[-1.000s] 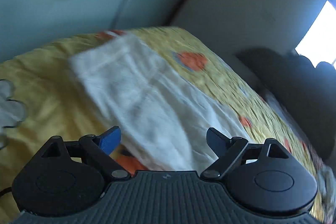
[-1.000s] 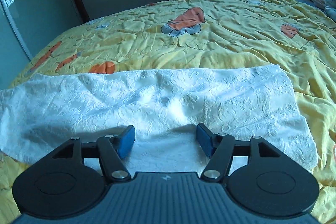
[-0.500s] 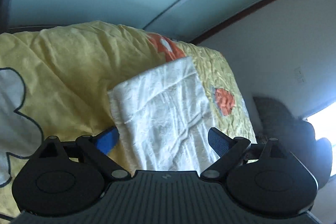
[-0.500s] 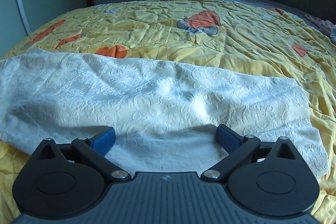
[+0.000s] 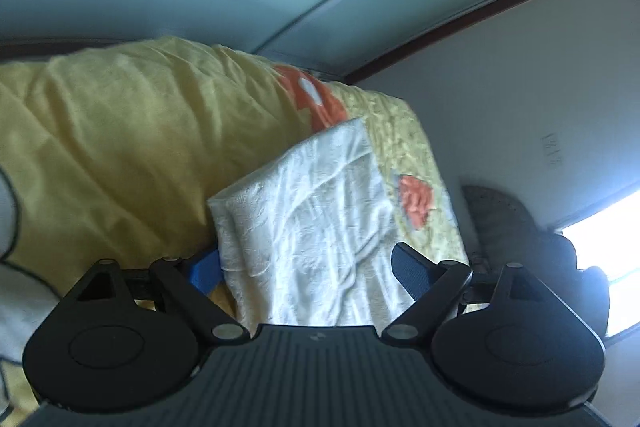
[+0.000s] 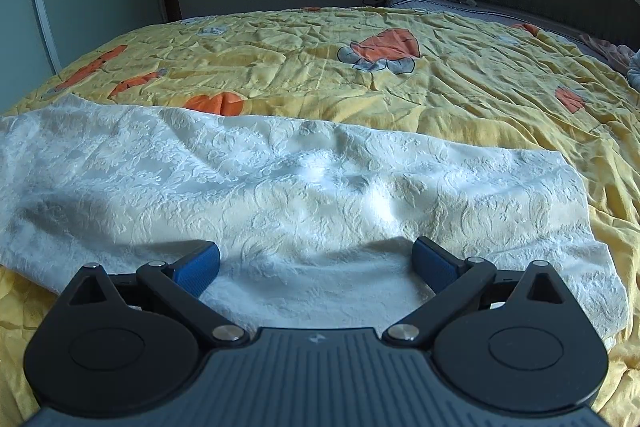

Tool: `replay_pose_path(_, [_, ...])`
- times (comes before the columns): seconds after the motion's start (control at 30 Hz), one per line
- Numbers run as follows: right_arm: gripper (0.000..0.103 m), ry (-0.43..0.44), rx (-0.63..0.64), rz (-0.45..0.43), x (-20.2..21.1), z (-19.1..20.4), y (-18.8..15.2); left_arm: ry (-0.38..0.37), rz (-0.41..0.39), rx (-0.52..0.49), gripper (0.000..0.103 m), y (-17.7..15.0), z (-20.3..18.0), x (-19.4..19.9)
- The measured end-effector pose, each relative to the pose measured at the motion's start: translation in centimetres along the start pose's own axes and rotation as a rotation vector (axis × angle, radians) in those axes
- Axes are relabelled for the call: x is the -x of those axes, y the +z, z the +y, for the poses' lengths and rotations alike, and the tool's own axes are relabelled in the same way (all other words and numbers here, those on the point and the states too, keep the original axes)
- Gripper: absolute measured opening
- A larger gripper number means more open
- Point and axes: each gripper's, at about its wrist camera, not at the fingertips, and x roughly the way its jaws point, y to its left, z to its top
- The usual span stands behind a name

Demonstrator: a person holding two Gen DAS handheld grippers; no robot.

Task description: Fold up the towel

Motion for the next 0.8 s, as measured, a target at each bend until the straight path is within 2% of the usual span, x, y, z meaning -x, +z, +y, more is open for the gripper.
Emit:
replay_pose_path(0.1, [0.103,-0.001,-0.001,-0.002,0.0,0.0,0.0,-0.164,0.031,0.091,0.089,-0.1,1.5,-0.1])
replay_pose_path(0.13, [0.103,-0.001,0.000,-0.002,0.0,0.0,-0.1,-0.168,0.028,0.086,0.090,-0.1,1.7,-0.1])
replay_pose_path(0.17, [0.103,-0.001,-0.001,-0.003,0.0,0.0,-0.1,-0.123,0.034,0.057,0.087,-0.1,1.7,-0.3])
replay_pose_path(0.2, [0.103,-0.001,-0.001,-0.003,0.1,0.0,-0.1,-0.085,0.040,0.010,0.080,-0.2,1.4,-0.5])
replay_pose_path(0.33, [0.103,0.002,0.000,-0.004,0.0,-0.1,0.0,0.026,0.040,-0.268,0.077,-1.5,-1.7,-0.9])
replay_pose_path(0.37, [0.103,0.003,-0.001,-0.005,0.0,-0.1,0.0,0.064,0.026,-0.322,0.065,-1.9,-2.3,-1.1])
replay_pose_path(0.4, [0.103,0.004,-0.002,-0.006,0.1,-0.1,0.0,0.112,0.005,-0.375,0.023,-2.2,-2.9,-1.3])
replay_pose_path(0.43, [0.103,0.005,-0.003,-0.007,0.1,-0.1,-0.1,0.142,0.001,-0.413,0.014,-2.3,-3.3,-1.4])
replay_pose_path(0.63, [0.103,0.026,0.003,-0.012,0.2,-0.4,-0.1,0.176,0.019,-0.553,0.014,-0.8,-6.3,0.3])
replay_pose_path(0.73, [0.103,0.032,-0.003,-0.023,0.2,-0.5,-0.3,0.256,0.063,-0.568,0.014,-1.5,-4.6,-0.9])
replay_pose_path(0.8, [0.103,0.031,-0.001,-0.020,0.2,-0.5,-0.3,0.265,0.039,-0.571,0.014,-2.3,-3.5,-1.5])
